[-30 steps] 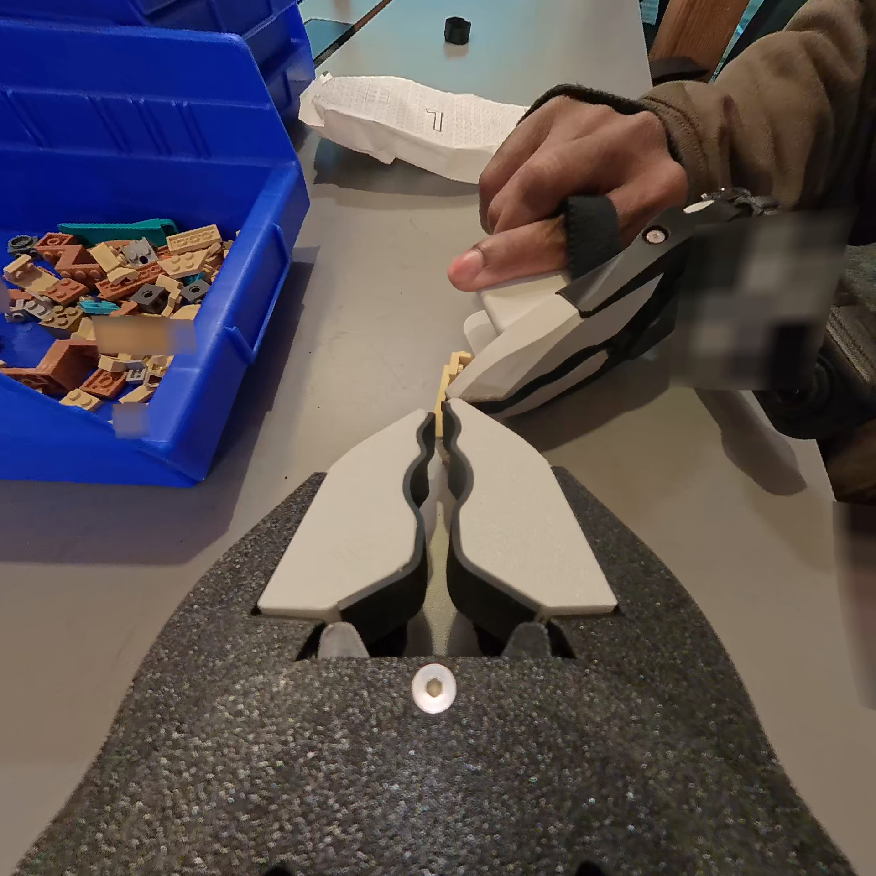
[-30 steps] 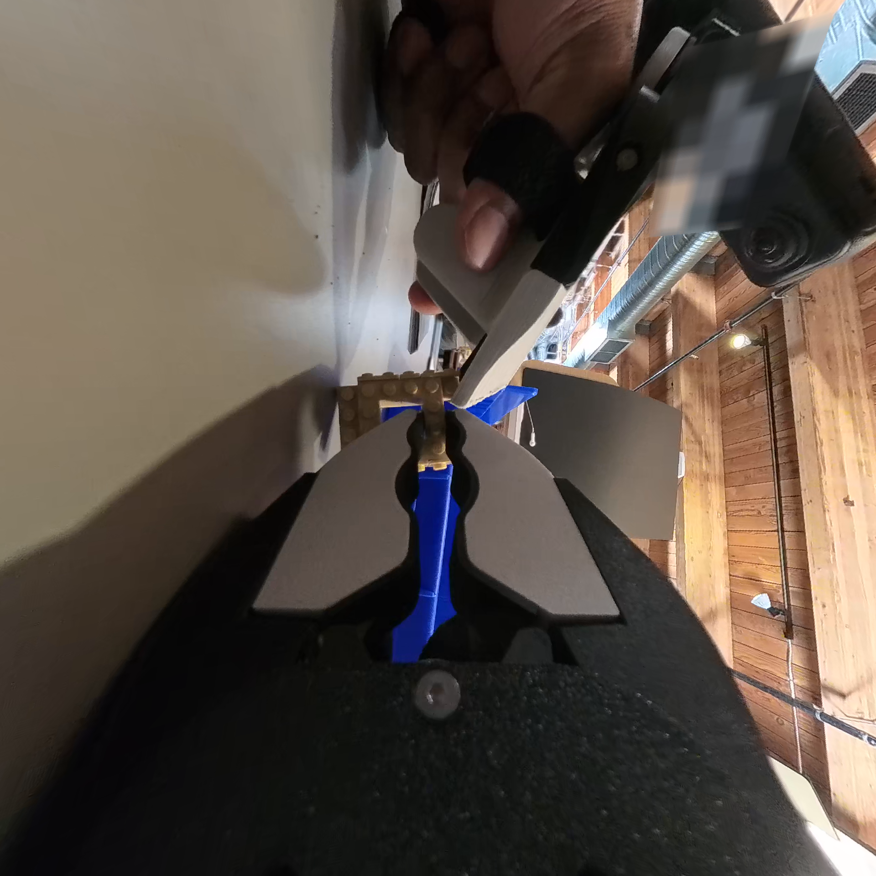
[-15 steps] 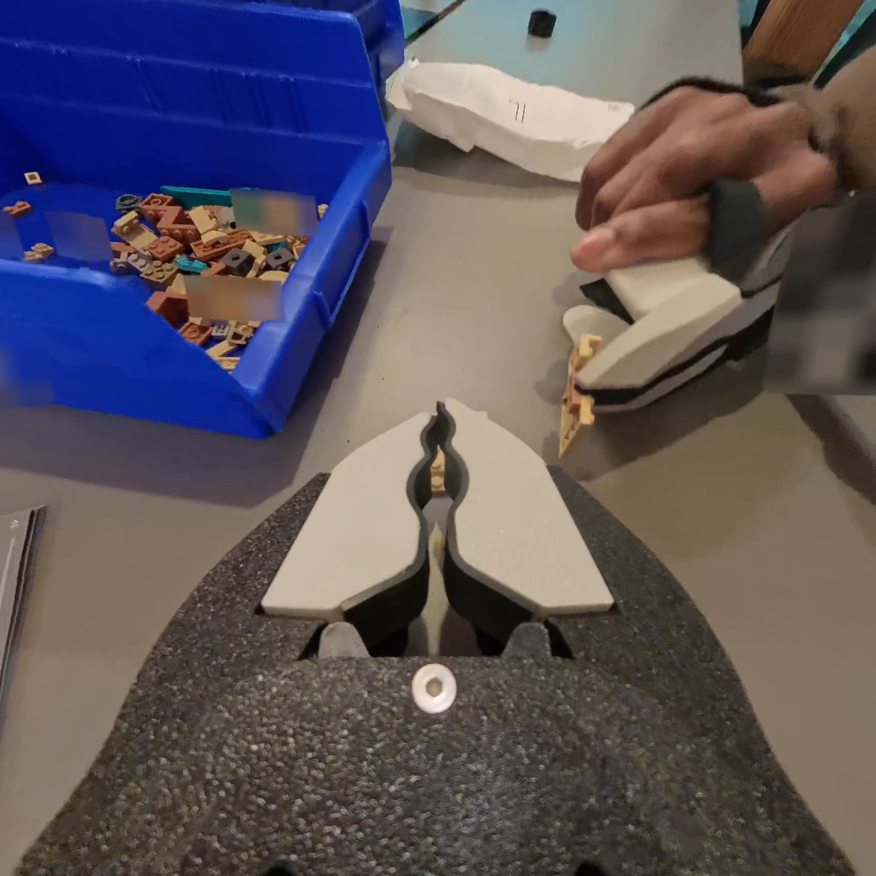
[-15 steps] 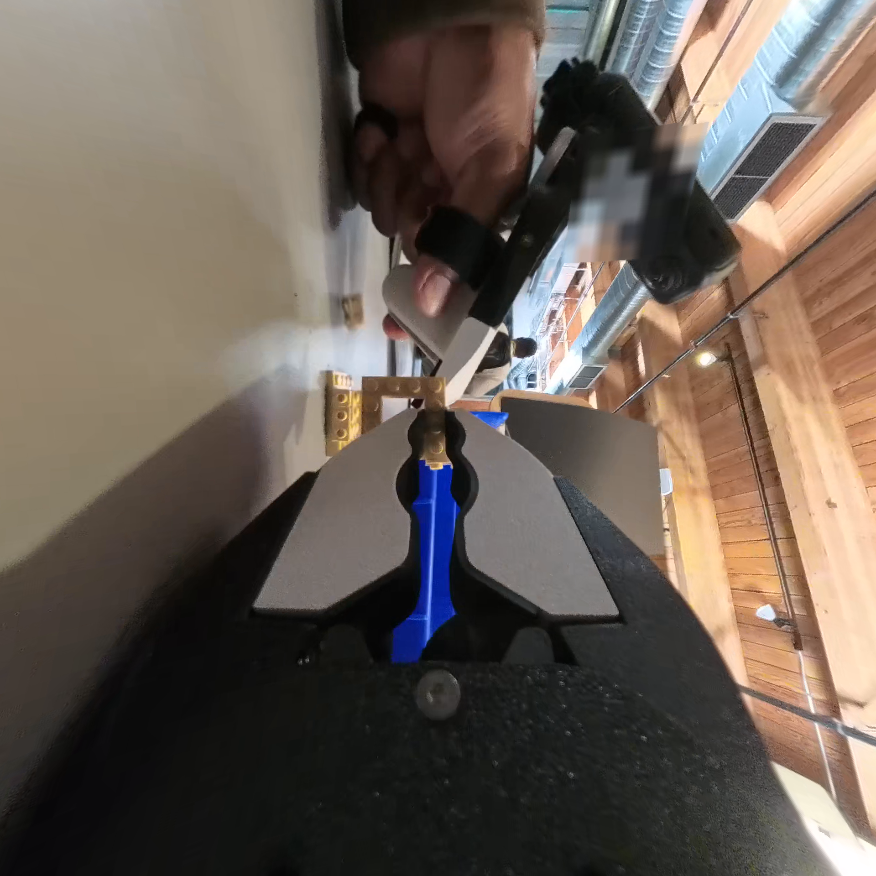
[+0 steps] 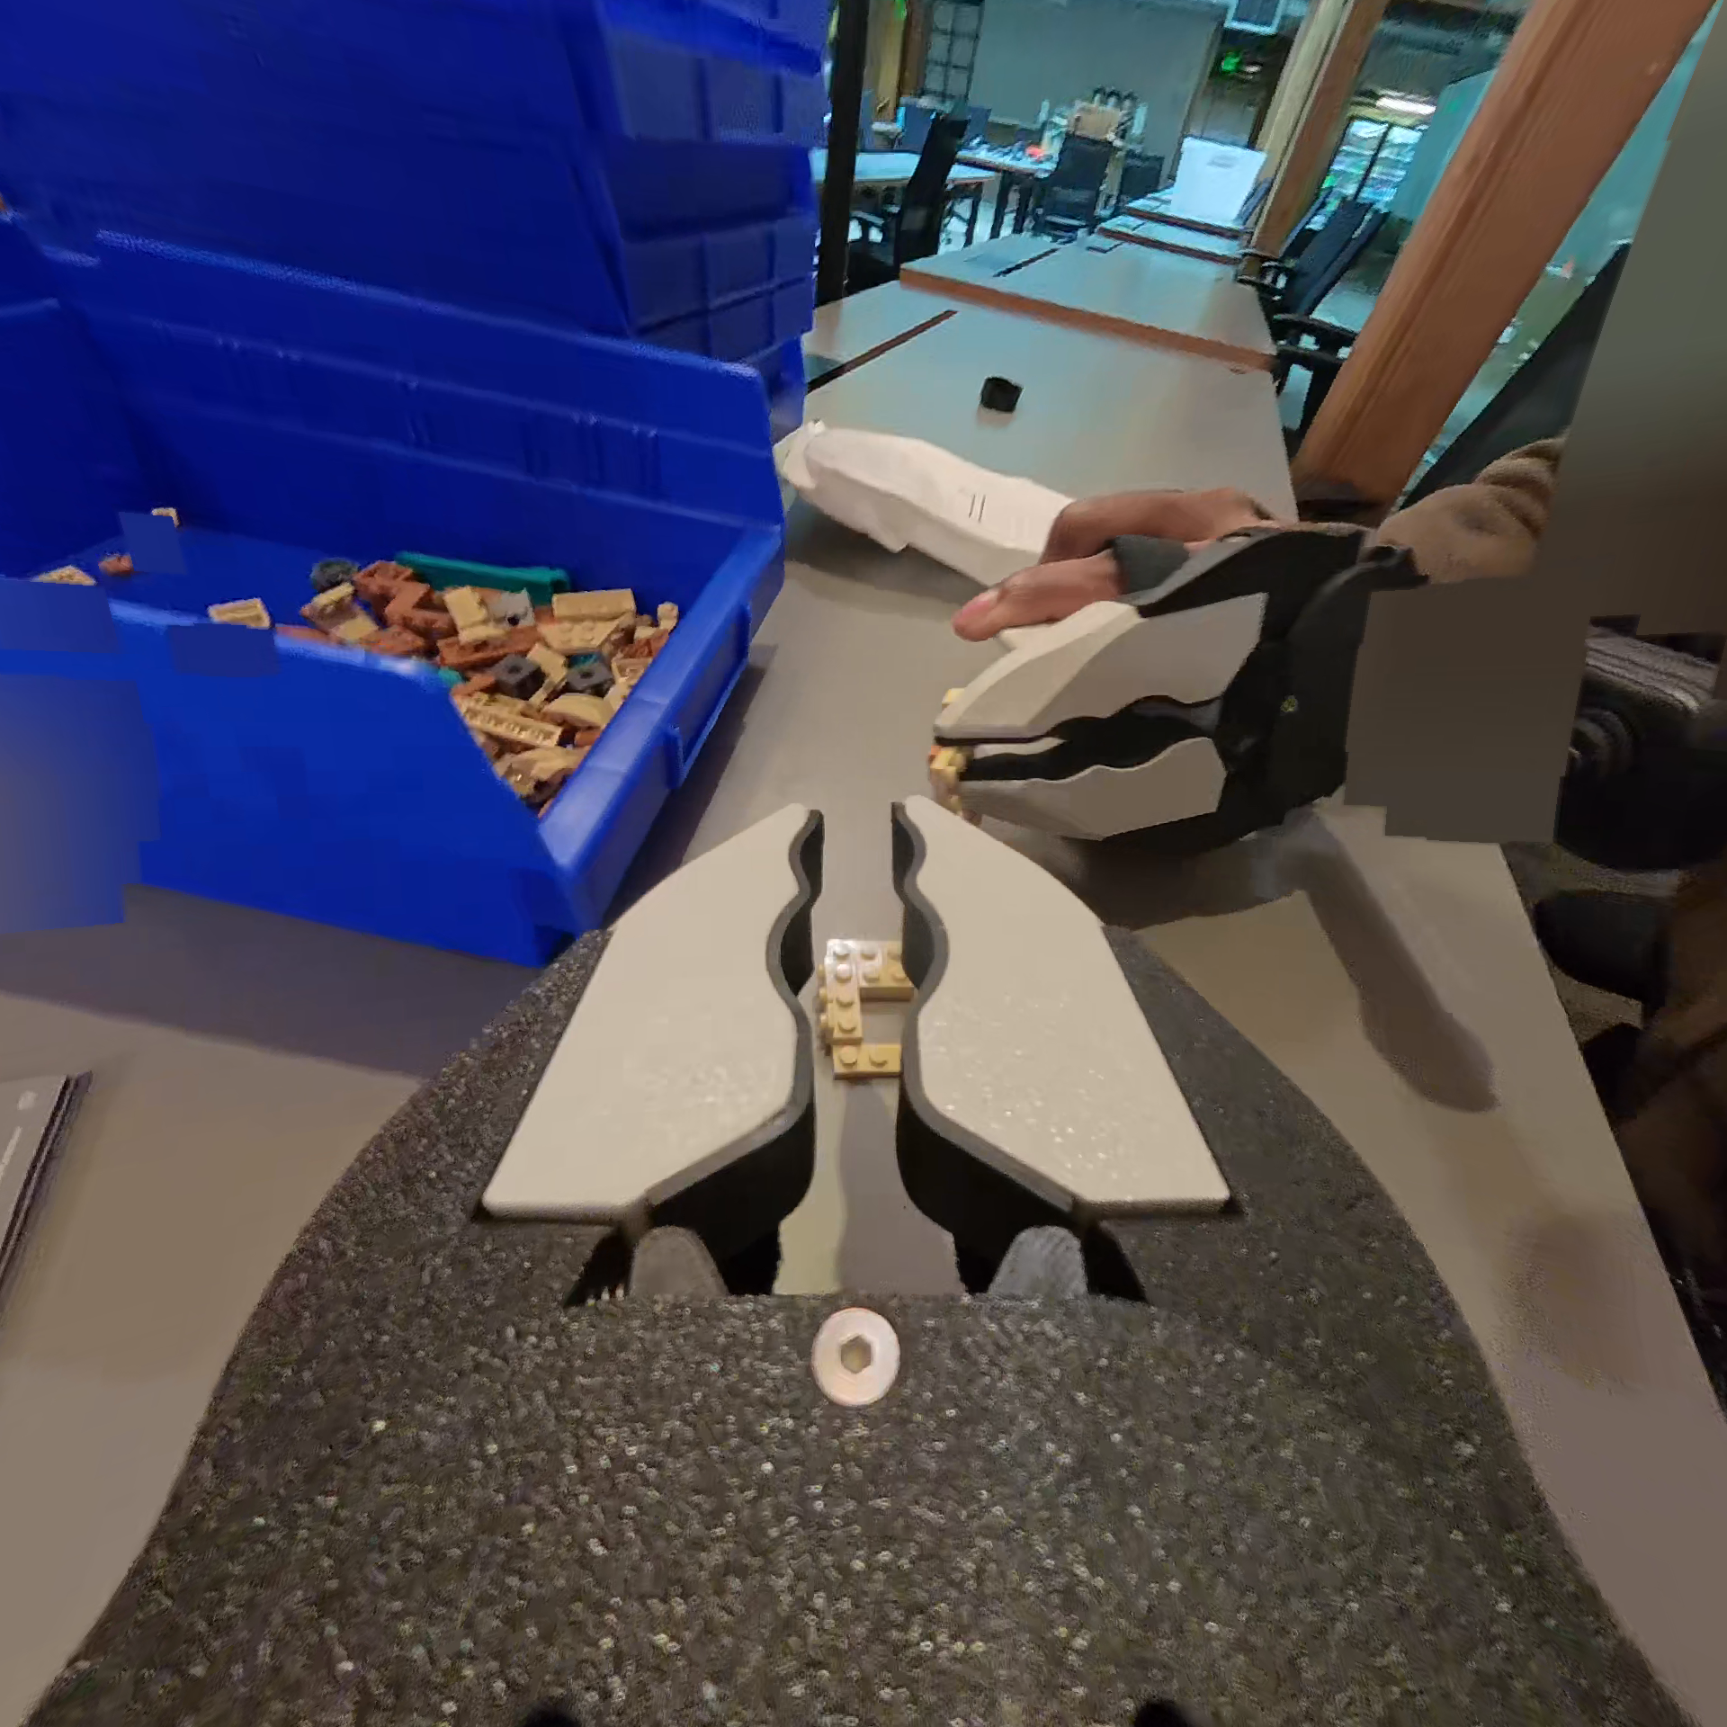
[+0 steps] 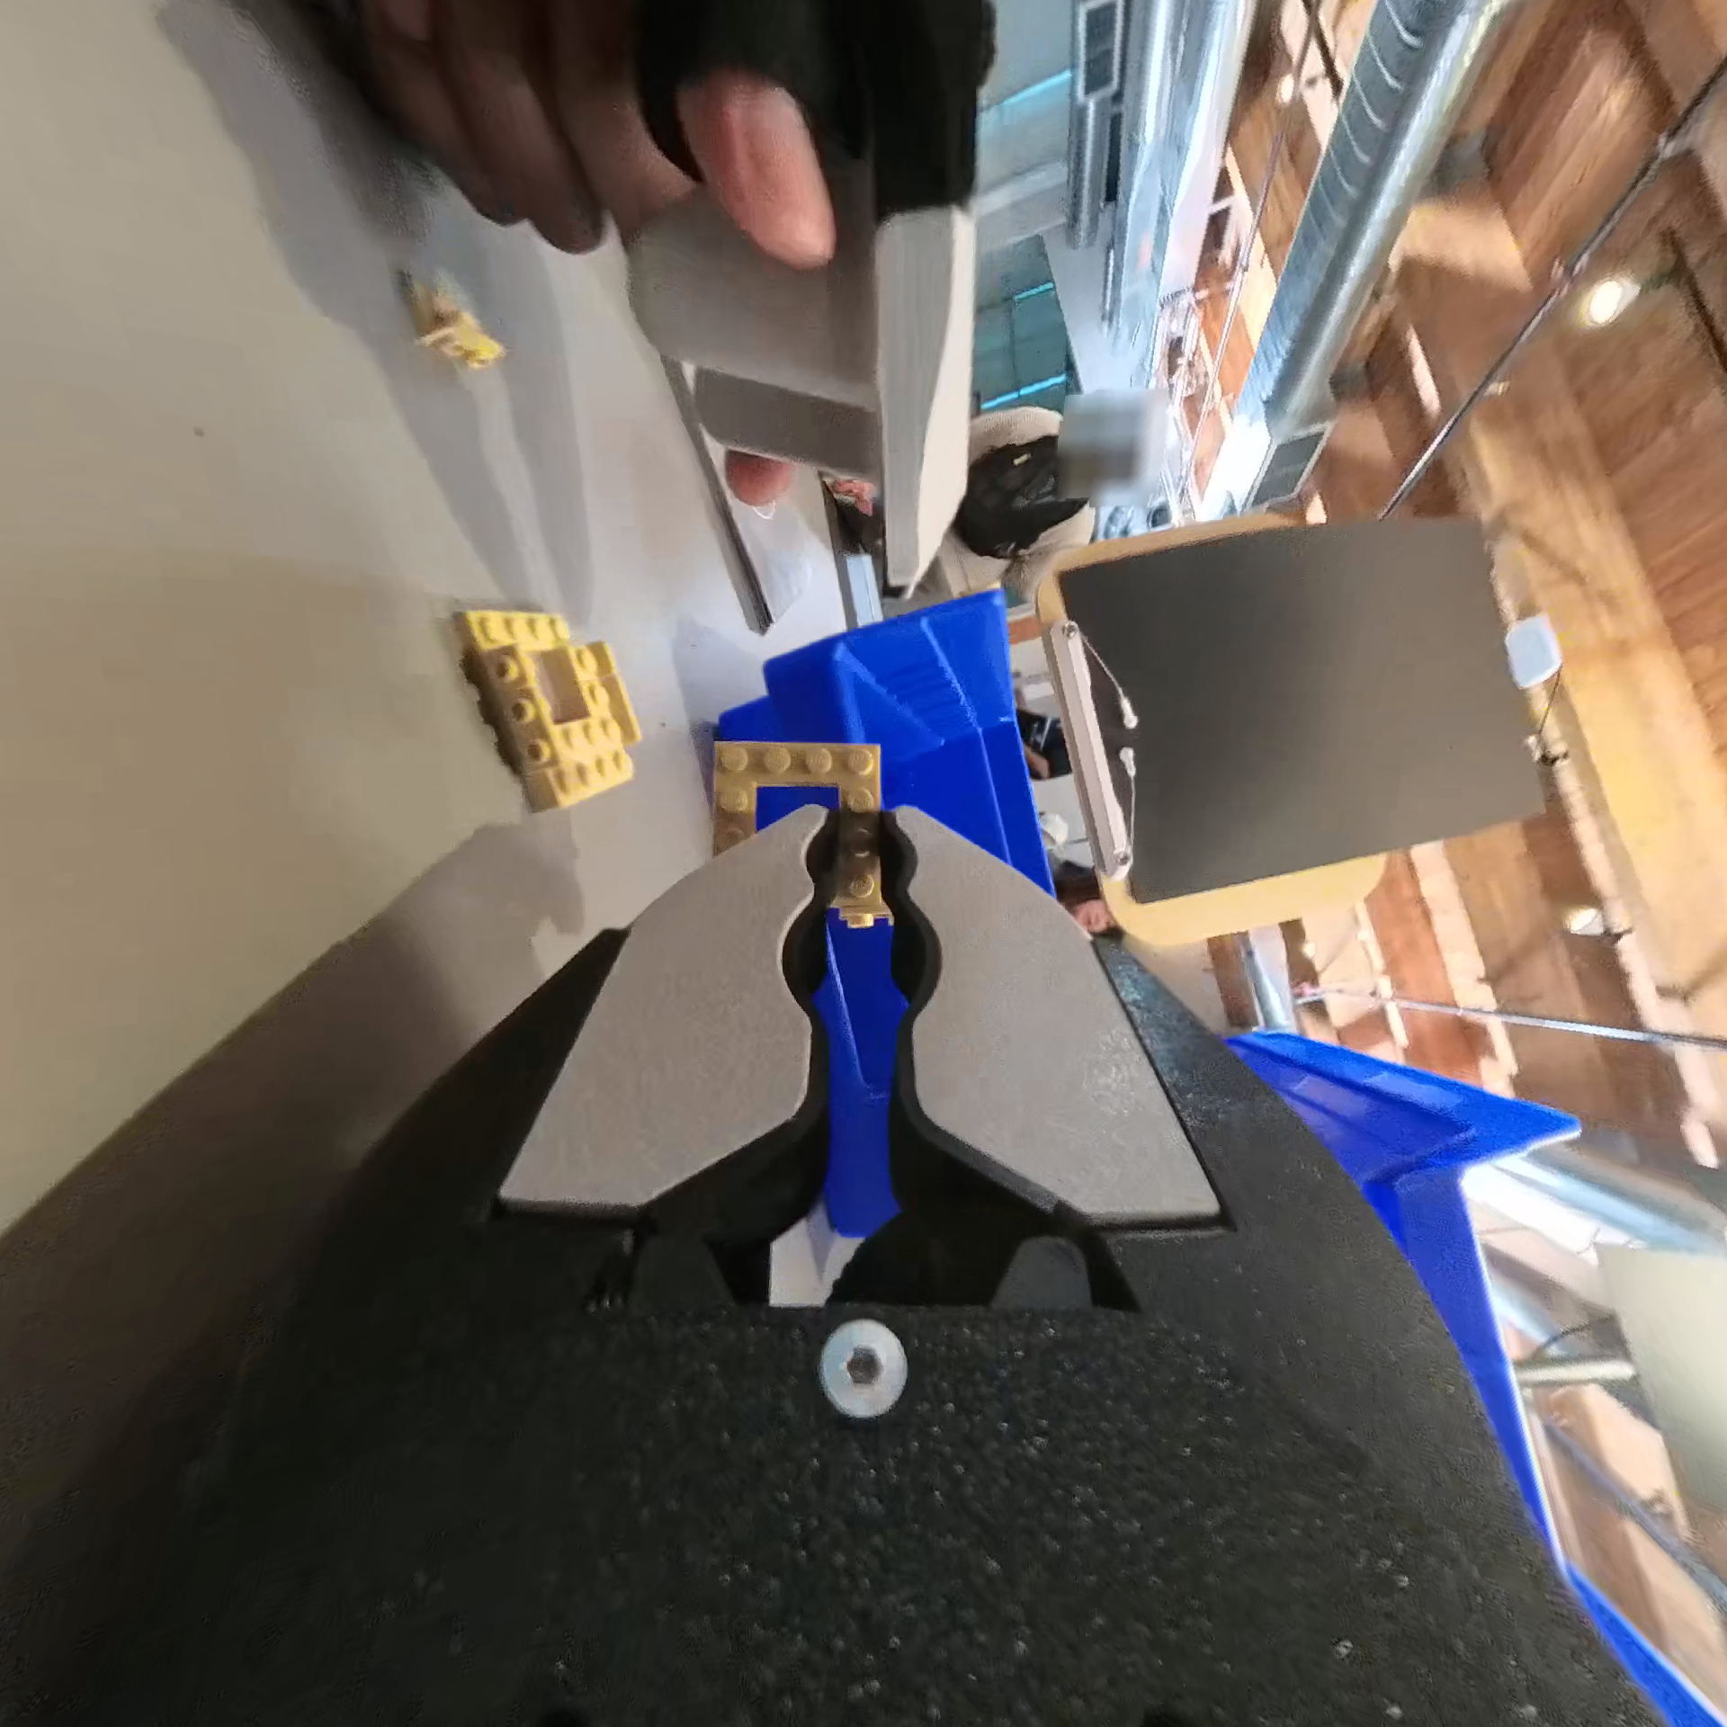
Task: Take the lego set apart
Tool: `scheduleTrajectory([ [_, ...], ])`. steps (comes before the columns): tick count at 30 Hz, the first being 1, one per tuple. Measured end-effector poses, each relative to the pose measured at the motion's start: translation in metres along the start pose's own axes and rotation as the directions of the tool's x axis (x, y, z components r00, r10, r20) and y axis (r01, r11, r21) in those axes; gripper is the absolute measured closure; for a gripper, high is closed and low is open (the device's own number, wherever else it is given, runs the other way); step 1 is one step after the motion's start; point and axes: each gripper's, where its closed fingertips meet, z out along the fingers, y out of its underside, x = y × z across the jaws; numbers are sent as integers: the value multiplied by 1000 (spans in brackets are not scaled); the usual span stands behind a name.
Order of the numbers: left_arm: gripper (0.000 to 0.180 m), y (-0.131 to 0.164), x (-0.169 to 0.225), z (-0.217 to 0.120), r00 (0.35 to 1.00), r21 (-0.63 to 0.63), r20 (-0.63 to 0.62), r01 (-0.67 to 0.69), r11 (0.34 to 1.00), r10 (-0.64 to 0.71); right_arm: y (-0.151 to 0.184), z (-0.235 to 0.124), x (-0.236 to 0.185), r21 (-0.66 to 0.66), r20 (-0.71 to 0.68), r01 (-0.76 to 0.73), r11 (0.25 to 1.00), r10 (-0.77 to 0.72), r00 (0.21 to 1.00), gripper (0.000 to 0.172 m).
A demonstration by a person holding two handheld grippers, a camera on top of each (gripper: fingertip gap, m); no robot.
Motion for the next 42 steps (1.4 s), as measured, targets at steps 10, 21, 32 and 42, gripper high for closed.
scheduleTrajectory([
  [10,159,4,43,16,948,-25,-40,-317,948,315,-31,-13,22,91,-172,41,995,-25,985,164],
  [21,176,0,39,9,923,6,32,-383,924,383,-40,-23,25,190,-68,-168,967,184,981,150],
  [32,176,11,60,9,887,54,-143,-436,898,439,-51,-37,10,246,505,-733,635,561,656,136],
  [42,176,25,92,8,765,110,-255,-585,803,592,-66,-62,-4,233,705,-779,582,451,548,163],
])
